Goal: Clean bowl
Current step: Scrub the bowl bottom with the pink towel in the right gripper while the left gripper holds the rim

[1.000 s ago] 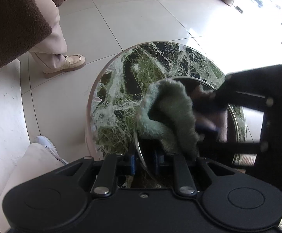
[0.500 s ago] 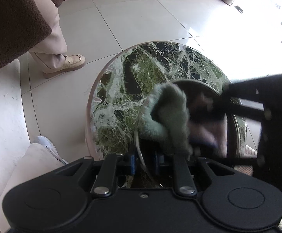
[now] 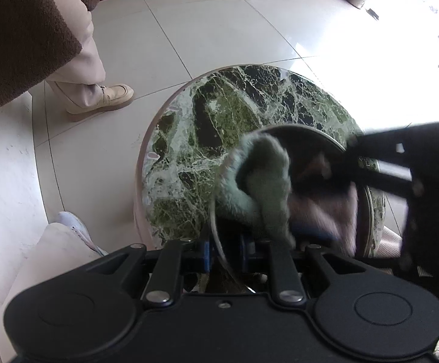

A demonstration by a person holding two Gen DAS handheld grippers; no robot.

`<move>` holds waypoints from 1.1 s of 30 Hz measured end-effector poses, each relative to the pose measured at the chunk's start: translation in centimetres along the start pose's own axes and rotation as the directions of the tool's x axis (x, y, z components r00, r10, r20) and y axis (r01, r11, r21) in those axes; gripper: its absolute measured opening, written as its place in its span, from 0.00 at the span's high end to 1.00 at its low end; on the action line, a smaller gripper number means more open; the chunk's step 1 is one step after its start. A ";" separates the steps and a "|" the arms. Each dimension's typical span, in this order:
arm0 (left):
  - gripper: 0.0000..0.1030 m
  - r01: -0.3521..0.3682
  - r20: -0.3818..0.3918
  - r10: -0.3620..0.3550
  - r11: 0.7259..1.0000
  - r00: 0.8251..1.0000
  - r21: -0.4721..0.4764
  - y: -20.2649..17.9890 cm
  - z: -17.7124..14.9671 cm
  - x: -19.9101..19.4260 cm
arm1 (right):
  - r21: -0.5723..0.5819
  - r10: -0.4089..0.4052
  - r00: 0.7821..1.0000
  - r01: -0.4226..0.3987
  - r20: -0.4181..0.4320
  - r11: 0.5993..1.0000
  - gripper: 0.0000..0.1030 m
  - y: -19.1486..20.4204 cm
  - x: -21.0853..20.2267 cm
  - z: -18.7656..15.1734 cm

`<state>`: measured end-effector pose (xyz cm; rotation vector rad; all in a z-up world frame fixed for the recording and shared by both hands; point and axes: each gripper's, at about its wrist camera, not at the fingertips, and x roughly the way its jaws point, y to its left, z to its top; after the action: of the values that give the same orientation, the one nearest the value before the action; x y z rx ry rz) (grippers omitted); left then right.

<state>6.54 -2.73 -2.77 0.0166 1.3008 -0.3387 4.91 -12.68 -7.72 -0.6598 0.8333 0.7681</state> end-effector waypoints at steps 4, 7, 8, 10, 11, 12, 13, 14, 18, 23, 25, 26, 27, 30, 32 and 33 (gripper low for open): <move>0.83 0.002 0.000 -0.002 1.000 1.000 -0.006 0.0 0.0 0.0 | 0.034 -0.004 1.000 0.005 -0.014 0.999 0.75 -0.3 -0.7 -0.9; 0.83 0.002 0.001 -0.002 1.000 1.000 -0.008 0.0 0.0 0.0 | 0.049 0.020 1.000 -0.020 -0.011 0.999 0.70 0.3 -1.7 -1.8; 0.83 0.001 0.001 -0.001 1.000 1.000 -0.008 0.0 0.0 0.0 | 0.064 0.015 1.000 -0.015 0.001 0.998 0.67 0.4 -2.3 -2.1; 0.83 0.001 0.001 -0.001 1.000 1.000 -0.009 0.0 0.0 0.1 | 0.128 -0.007 0.999 0.002 0.040 0.992 0.64 0.2 -3.9 -2.6; 0.83 0.000 0.002 0.000 1.000 1.000 -0.010 0.0 0.0 0.1 | 0.191 -0.012 0.997 -0.001 0.071 0.981 0.62 -0.3 -4.9 -2.9; 0.83 0.000 0.002 0.000 1.000 1.000 -0.011 0.0 0.0 0.1 | 0.244 -0.012 0.996 -0.011 0.094 0.970 0.61 -0.8 -5.7 -3.2; 0.83 0.000 0.002 0.000 1.000 1.000 -0.011 0.0 0.0 0.1 | 0.282 -0.007 0.994 -0.024 0.108 0.959 0.59 -1.1 -6.1 -3.4; 0.83 -0.001 0.002 0.001 1.000 1.000 -0.012 0.0 0.0 0.1 | 0.299 -0.003 0.993 -0.031 0.114 0.954 0.59 -1.3 -6.2 -3.5; 0.83 0.000 0.000 0.000 1.000 1.000 -0.017 0.0 -0.1 0.1 | 0.282 0.031 0.994 -0.060 0.105 0.958 0.57 -1.2 -5.1 -3.1; 0.84 0.004 -0.017 -0.005 0.999 1.000 -0.033 0.3 -0.1 0.0 | 0.232 0.097 0.993 -0.111 0.069 0.966 0.53 -1.0 -2.3 -1.9; 0.84 -0.006 0.000 0.006 1.000 1.000 -0.025 0.4 0.2 -0.4 | 0.218 0.116 0.991 -0.126 0.060 0.968 0.53 -0.9 -1.3 -1.5; 0.84 -0.012 0.009 0.012 1.000 1.000 -0.021 0.4 0.4 -0.6 | 0.211 0.121 0.991 -0.130 0.053 0.969 0.53 -0.9 -0.8 -1.4; 0.84 -0.011 0.015 0.011 1.000 1.000 -0.020 0.5 0.7 -0.7 | 0.203 0.123 0.991 -0.130 0.045 0.971 0.53 -0.9 -0.6 -1.4; 0.84 -0.006 0.018 0.006 1.000 1.000 -0.018 0.6 0.9 -0.8 | 0.189 0.124 0.992 -0.128 0.033 0.974 0.58 -0.8 -0.7 -1.4; 0.84 -0.003 0.014 0.003 1.000 1.000 -0.016 0.6 0.8 -0.7 | 0.178 0.118 0.993 -0.121 0.026 0.977 0.62 -0.7 -0.7 -1.4; 0.86 -0.002 0.013 0.002 1.000 1.000 -0.016 0.5 0.8 -0.7 | 0.166 0.110 0.994 -0.112 0.019 0.980 0.62 -0.6 -0.7 -1.2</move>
<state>7.27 -2.21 -2.01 0.0022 1.2908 -0.3267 4.56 -14.15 -7.67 -0.4634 0.9208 0.7920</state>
